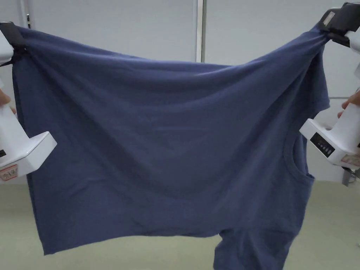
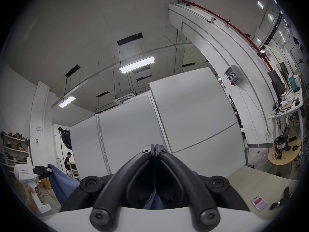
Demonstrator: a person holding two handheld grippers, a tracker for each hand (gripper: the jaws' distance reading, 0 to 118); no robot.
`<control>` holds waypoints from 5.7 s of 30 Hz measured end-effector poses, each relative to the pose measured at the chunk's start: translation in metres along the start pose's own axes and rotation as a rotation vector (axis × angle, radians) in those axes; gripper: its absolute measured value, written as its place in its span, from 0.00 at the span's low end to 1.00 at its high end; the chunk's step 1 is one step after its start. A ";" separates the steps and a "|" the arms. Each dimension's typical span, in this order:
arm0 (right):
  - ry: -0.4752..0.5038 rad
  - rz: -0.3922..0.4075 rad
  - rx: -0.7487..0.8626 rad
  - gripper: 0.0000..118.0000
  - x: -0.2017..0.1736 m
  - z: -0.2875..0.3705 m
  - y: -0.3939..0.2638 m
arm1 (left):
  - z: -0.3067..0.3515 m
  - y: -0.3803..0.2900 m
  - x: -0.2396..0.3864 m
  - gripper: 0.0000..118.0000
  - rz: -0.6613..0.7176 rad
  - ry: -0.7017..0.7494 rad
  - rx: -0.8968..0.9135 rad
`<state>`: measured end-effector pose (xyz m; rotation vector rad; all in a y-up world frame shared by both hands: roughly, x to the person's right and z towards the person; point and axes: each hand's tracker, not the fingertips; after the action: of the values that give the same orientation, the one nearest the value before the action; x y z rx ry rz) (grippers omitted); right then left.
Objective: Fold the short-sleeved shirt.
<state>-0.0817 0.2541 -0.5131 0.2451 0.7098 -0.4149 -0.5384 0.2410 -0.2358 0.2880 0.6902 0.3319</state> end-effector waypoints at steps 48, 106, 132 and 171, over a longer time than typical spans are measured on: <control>-0.382 0.026 -1.307 0.02 0.114 0.424 -0.302 | 0.374 -0.344 -0.181 0.01 -0.405 0.184 -1.138; -0.242 0.112 -0.608 0.02 0.009 0.455 -0.200 | 0.377 -0.345 -0.198 0.05 0.019 0.248 -1.023; -0.259 -0.011 -0.871 0.03 0.073 0.394 -0.225 | 0.363 -0.245 -0.137 0.05 -0.037 0.103 -0.781; -0.099 0.130 -0.507 0.02 0.029 0.348 -0.210 | 0.352 -0.230 -0.108 0.00 -0.249 0.055 -0.466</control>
<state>0.0450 -0.0647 -0.2934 -0.2061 0.6753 -0.1127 -0.3373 -0.0626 0.0003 -0.2496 0.6735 0.2535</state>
